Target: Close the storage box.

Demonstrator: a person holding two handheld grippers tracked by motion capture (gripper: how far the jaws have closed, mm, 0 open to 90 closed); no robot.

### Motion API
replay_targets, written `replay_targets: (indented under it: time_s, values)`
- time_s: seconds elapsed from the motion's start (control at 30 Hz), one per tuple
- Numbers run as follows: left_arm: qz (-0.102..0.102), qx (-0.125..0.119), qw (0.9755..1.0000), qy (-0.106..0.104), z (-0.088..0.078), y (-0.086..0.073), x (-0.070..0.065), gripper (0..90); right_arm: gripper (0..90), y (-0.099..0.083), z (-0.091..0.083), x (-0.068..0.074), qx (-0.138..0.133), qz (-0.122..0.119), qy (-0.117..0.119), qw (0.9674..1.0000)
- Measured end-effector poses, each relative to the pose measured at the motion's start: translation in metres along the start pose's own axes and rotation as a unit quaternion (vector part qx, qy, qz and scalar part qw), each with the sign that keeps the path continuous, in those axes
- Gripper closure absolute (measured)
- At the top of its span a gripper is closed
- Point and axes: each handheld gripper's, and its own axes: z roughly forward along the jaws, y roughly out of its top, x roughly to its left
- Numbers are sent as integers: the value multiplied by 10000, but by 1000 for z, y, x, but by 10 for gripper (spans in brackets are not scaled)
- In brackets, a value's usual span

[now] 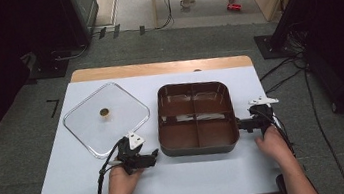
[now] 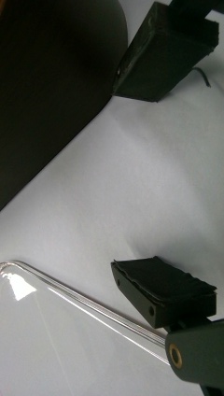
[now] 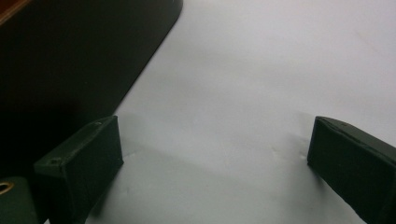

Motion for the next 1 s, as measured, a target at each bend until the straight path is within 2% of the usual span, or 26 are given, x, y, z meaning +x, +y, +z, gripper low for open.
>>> replay_targets:
  time_s: [0.77, 1.0]
  values:
    - [-37, 8, 10000, 27, 0, 1, -1, 137, 24, 0, 0, 0, 1, 3, 2, 10000]
    - [-108, 174, 9997, 109, 0, 5, -3, 142, 25, 0, 0, 0, 0, 9, 1, 10000]
